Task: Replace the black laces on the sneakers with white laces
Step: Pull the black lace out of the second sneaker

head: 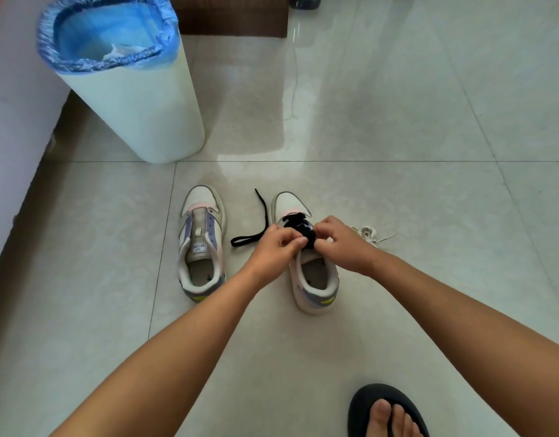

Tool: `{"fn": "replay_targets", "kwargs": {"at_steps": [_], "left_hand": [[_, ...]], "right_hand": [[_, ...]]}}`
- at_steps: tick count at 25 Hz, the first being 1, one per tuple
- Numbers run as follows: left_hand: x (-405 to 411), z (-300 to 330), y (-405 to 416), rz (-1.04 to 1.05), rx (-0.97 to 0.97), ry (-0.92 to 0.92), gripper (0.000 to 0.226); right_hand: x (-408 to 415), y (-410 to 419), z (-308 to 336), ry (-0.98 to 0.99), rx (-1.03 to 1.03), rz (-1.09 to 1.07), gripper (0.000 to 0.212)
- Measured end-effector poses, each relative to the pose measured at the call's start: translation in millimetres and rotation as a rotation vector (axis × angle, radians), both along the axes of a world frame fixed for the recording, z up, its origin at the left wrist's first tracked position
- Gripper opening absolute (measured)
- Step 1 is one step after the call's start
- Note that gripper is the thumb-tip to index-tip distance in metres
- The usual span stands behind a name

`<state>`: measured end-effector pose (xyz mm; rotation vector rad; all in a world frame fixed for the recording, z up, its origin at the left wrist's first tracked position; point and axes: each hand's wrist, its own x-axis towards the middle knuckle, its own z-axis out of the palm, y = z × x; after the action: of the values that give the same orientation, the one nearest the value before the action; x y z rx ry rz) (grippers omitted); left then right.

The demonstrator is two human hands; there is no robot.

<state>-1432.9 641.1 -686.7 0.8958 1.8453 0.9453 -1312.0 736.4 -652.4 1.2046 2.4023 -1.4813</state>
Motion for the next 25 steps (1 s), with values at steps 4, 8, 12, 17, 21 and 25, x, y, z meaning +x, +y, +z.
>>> {"fn": "replay_targets", "kwargs": {"at_steps": [4,8,12,17,21,25], "left_hand": [[10.8,12.1,-1.4,0.245,0.072,-0.326,0.022],[18.5,24.0,-1.3,0.378,-0.032,-0.694,0.024],[7.8,34.5,-0.4,0.371,-0.035,-0.926,0.032],[-52.7,45.9,1.0,0.668,0.131,-0.922,0.027],[-37.5,36.3,-3.6,0.247,-0.200,-0.119,0.018],[20.2,18.5,-10.8,-0.223,-0.099,0.292,0.026]], "right_hand": [[-9.5,1.5,8.9,0.069,-0.188,-0.083,0.016],[-2.3,5.8,16.3,-0.010,-0.334,-0.017,0.013],[2.4,6.8,13.8,-0.092,-0.304,0.073,0.019],[8.5,4.9,10.4,-0.040,-0.372,-0.049,0.023],[7.7,3.8,2.0,0.011,-0.480,-0.124,0.020],[1.3,1.7,-2.3,0.053,-0.562,-0.294,0.037]]}}
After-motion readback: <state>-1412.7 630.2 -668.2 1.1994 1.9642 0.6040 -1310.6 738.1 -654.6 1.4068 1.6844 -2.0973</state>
